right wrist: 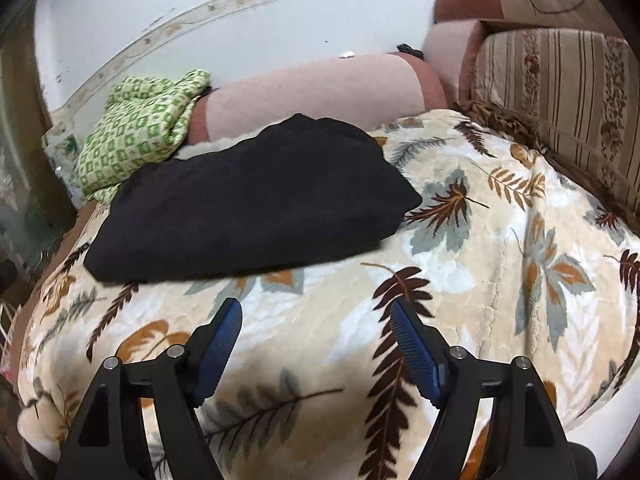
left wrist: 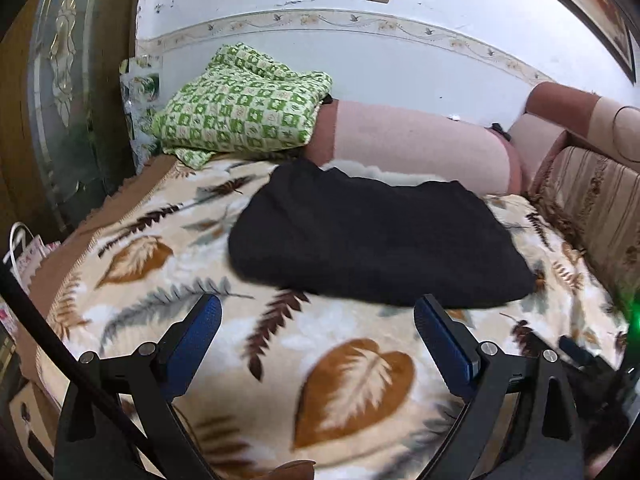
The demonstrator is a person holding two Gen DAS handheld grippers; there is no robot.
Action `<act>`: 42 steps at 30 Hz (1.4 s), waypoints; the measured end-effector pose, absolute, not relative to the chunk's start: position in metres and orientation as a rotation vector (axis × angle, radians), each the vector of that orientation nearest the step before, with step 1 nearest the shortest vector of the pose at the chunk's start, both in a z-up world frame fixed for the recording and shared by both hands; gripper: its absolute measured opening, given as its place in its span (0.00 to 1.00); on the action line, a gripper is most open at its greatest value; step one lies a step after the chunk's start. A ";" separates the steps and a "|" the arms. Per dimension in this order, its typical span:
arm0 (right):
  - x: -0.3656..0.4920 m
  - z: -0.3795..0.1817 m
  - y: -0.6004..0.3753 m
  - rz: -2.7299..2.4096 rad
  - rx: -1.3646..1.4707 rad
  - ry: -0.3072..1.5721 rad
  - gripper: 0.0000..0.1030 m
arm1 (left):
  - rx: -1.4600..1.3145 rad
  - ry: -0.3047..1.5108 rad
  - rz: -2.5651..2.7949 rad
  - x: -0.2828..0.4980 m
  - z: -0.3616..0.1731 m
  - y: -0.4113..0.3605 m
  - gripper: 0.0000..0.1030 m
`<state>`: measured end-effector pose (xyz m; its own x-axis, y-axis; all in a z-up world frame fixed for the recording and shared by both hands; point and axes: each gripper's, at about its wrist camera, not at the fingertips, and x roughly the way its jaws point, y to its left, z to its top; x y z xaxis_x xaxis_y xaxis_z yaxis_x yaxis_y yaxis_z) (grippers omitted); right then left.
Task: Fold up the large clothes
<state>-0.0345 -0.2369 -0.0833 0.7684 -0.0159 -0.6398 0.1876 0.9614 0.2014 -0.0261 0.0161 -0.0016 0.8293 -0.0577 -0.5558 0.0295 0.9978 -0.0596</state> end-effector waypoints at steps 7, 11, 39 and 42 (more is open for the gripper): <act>-0.056 -0.087 -0.229 -0.102 0.249 0.682 0.80 | -0.022 0.589 -0.080 -0.053 -0.001 -0.001 0.94; -0.064 -0.086 -0.229 -0.117 0.246 0.676 0.81 | 0.000 0.620 -0.089 -0.057 -0.006 -0.008 0.94; -0.063 -0.088 -0.210 -0.135 0.175 0.710 0.84 | 0.046 0.721 -0.074 -0.051 -0.031 -0.012 0.94; -0.063 -0.089 -0.207 -0.136 0.162 0.712 0.85 | 0.046 0.732 -0.077 -0.050 -0.034 -0.012 0.94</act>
<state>-0.0630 -0.2074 -0.0889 0.7491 -0.0685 -0.6589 0.1788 0.9787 0.1014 -0.0497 -0.0123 -0.0340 0.7410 -0.0545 -0.6693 0.0868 0.9961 0.0150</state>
